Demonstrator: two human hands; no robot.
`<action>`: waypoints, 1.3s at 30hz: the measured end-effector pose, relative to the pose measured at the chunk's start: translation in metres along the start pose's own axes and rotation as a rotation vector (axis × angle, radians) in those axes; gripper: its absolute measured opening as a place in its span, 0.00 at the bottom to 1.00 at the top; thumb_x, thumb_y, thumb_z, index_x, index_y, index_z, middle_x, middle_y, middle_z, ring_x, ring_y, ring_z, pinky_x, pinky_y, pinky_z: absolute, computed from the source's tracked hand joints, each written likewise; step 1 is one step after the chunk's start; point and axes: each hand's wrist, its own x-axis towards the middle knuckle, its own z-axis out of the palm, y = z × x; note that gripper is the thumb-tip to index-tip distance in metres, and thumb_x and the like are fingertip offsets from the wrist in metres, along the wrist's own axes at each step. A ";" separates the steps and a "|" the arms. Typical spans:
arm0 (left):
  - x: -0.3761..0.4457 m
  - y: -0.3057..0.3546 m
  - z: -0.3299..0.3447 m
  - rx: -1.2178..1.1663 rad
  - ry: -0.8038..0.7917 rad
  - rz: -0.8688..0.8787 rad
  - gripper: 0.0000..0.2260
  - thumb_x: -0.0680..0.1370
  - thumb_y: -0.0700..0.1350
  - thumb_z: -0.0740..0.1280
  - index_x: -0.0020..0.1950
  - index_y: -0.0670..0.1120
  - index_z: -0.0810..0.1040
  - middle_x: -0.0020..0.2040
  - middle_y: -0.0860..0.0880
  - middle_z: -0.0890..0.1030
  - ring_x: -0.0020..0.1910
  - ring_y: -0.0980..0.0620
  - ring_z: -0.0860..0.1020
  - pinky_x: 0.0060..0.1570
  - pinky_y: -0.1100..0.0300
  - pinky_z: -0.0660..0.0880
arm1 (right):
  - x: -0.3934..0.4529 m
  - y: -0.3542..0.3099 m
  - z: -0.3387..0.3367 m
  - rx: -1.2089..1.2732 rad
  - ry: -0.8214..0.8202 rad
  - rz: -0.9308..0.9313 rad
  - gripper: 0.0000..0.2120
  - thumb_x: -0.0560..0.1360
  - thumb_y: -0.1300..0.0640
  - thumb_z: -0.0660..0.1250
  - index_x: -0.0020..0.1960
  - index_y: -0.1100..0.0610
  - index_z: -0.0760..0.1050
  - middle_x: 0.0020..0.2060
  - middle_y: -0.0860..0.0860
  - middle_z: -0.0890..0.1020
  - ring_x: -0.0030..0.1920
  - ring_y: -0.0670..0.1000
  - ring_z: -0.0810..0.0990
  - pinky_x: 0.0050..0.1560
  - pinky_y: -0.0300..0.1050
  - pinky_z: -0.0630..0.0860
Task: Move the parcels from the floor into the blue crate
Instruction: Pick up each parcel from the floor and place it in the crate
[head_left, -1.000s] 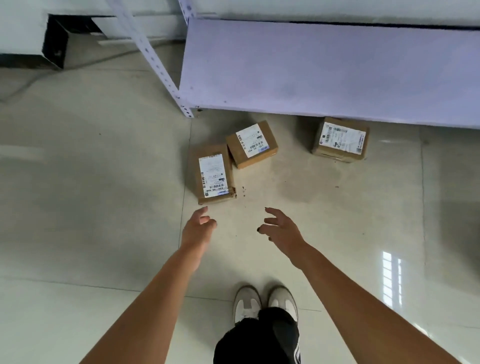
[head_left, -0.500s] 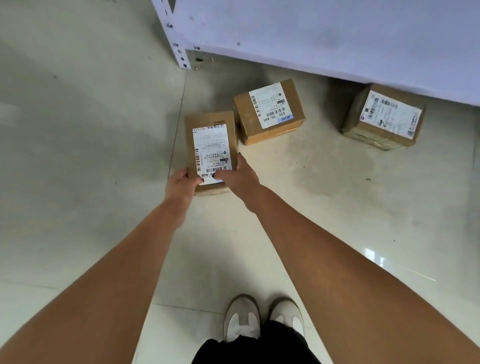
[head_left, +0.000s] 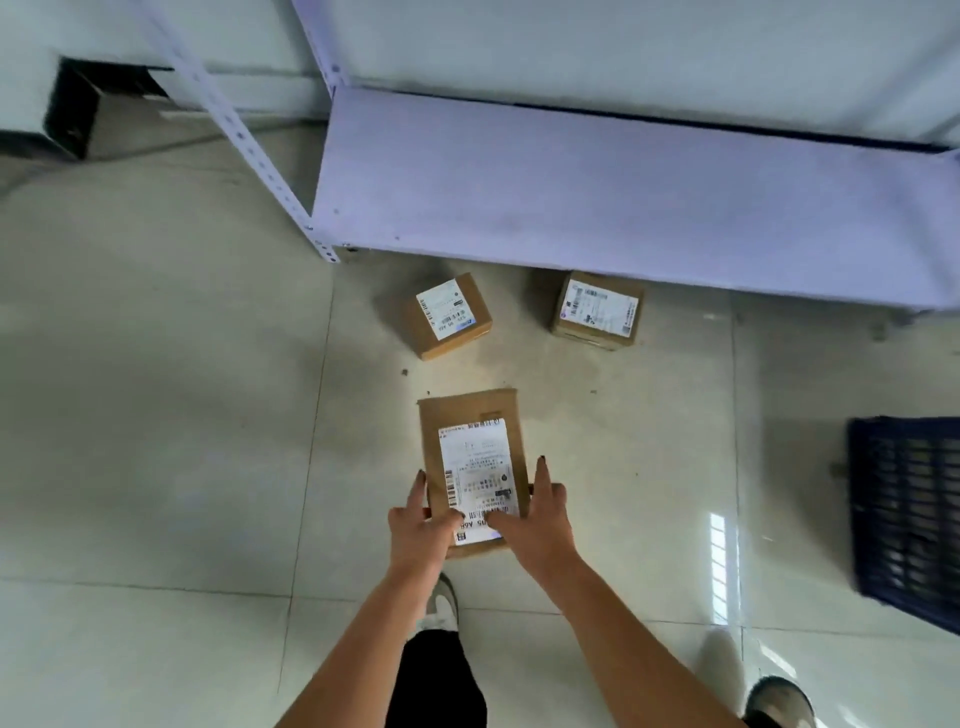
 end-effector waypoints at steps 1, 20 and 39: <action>-0.011 -0.002 0.019 0.025 -0.018 0.010 0.30 0.63 0.43 0.65 0.61 0.67 0.72 0.58 0.38 0.74 0.52 0.42 0.80 0.57 0.48 0.77 | -0.010 0.013 -0.018 0.010 0.005 0.012 0.39 0.71 0.57 0.67 0.76 0.52 0.51 0.63 0.55 0.64 0.63 0.57 0.72 0.62 0.47 0.73; -0.254 -0.038 0.414 0.024 -0.089 0.161 0.24 0.75 0.35 0.62 0.70 0.48 0.65 0.55 0.51 0.77 0.55 0.44 0.79 0.50 0.57 0.71 | -0.119 0.266 -0.391 0.209 0.086 -0.070 0.28 0.64 0.54 0.68 0.63 0.50 0.69 0.56 0.50 0.79 0.56 0.51 0.78 0.55 0.45 0.75; -0.337 -0.015 0.640 0.166 -0.233 0.208 0.24 0.76 0.39 0.63 0.71 0.51 0.64 0.64 0.48 0.76 0.61 0.46 0.76 0.63 0.49 0.73 | -0.135 0.372 -0.597 0.305 0.218 -0.005 0.31 0.67 0.55 0.70 0.68 0.53 0.66 0.60 0.51 0.77 0.62 0.53 0.75 0.59 0.49 0.74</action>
